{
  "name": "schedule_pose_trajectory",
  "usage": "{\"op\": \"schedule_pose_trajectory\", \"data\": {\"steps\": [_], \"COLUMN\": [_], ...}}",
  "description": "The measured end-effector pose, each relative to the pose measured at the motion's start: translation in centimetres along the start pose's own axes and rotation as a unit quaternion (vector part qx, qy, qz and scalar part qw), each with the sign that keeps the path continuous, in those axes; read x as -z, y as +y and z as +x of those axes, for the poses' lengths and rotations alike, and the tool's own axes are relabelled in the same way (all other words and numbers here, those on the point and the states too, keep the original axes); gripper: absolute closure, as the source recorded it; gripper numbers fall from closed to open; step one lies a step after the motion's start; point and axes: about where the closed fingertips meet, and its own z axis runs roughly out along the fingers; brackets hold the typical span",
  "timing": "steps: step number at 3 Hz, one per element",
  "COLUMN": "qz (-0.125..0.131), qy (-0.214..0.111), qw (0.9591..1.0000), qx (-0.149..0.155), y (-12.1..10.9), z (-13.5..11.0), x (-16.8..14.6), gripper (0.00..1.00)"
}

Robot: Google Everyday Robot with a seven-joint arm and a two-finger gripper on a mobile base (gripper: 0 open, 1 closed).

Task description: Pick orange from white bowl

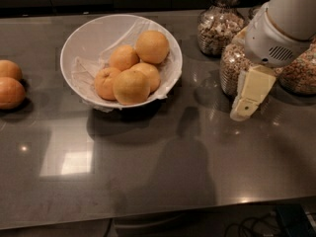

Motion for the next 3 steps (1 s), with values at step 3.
{"op": "schedule_pose_trajectory", "data": {"steps": [3], "qz": [0.043], "qy": [-0.095], "qw": [0.9905], "qx": [0.089], "y": [-5.4], "z": [-7.1], "x": [-3.4], "gripper": [0.00]}}
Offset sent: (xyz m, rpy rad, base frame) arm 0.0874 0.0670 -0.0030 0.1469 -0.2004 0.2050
